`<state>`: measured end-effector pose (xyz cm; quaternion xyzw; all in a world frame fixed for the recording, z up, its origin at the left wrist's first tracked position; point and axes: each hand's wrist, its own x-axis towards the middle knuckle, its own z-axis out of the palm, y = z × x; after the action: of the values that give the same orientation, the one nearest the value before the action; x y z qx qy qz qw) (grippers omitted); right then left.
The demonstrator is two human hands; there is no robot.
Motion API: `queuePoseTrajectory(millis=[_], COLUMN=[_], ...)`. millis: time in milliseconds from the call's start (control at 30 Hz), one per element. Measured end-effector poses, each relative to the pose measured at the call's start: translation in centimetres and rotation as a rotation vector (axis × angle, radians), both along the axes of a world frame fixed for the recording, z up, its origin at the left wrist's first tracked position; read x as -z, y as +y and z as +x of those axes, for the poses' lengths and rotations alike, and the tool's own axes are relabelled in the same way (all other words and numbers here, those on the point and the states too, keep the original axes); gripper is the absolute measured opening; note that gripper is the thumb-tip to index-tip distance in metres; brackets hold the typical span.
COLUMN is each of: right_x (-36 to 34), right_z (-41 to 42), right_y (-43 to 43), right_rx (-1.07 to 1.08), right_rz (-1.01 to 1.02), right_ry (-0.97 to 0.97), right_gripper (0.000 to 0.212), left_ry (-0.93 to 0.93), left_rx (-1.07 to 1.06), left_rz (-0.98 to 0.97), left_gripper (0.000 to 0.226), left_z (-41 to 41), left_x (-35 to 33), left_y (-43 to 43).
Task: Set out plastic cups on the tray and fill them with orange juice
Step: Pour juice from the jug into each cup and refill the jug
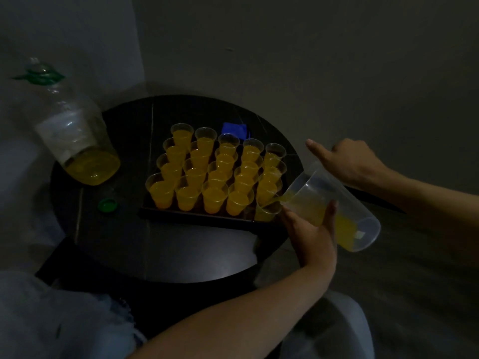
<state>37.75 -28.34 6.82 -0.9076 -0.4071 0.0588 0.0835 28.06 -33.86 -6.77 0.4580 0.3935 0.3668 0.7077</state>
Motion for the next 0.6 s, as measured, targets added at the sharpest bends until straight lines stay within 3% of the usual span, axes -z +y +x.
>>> queuePoseTrajectory(millis=[600], right_x=[0.05], right_z=[-0.35], right_y=[0.10], right_rx=[0.012], right_rz=[0.028], right_ry=[-0.026], right_gripper=[0.074], left_ry=[0.002], left_rx=[-0.034], left_rz=[-0.005], left_gripper=[0.121], left_z=[-0.14], left_x=[-0.30], left_y=[0.20])
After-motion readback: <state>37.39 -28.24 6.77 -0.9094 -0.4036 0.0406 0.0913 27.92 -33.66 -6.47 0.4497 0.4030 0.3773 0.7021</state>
